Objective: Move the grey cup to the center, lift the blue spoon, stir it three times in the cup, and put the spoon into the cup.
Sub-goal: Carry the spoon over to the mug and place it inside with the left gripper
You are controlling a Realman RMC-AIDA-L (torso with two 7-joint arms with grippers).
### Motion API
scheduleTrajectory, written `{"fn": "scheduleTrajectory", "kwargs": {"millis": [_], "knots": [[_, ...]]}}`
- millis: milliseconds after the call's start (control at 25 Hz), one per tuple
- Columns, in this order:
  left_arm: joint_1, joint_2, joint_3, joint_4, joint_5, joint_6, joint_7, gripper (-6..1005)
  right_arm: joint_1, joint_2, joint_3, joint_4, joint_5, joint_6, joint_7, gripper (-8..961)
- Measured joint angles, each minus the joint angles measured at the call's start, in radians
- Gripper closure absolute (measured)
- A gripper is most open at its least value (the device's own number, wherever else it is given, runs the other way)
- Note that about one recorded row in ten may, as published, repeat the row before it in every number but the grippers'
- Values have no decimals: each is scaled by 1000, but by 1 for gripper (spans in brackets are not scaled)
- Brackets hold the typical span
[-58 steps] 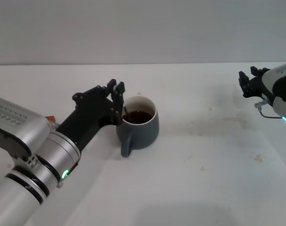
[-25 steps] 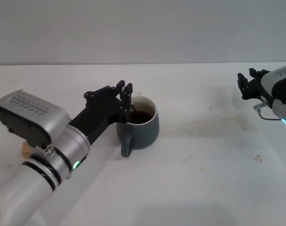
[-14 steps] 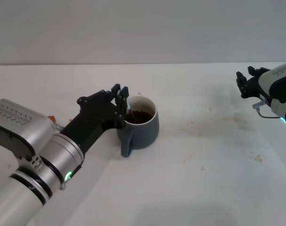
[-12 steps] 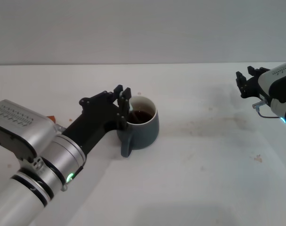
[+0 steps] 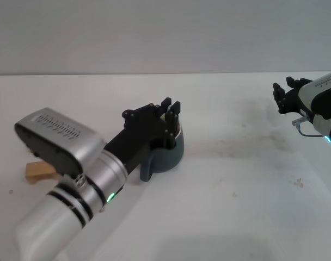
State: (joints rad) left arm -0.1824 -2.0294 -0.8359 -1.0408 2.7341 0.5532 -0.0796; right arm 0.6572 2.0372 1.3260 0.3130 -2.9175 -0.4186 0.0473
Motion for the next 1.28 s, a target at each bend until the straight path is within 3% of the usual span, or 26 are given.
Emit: {"fn": "scheduleTrajectory", "kwargs": {"millis": [200,480,640,760,960,1120,1280], "knots": [[-61,-24,-43,80,2,7,-10,871,-2,0,-1,0,0,0,0,650],[-64,-17,-94,100,3,7,-11,871,0,0,-1,0,0,0,0,650],[-17,10,-96,67,2,2,-30,871,2,0,-1,0,0,0,0,651],[-6,14,-95,60,2,2,-31,871,3,0,-1,0,0,0,0,651],[84,40,-81,-28,19,-2,-31,871,4,-1,-1,0,0,0,0,651],[125,44,-53,-103,45,-15,-32,871,5,-1,-1,0,0,0,0,651],[119,41,-31,-114,50,-19,-32,871,7,-2,-1,0,0,1,0,651]]}}
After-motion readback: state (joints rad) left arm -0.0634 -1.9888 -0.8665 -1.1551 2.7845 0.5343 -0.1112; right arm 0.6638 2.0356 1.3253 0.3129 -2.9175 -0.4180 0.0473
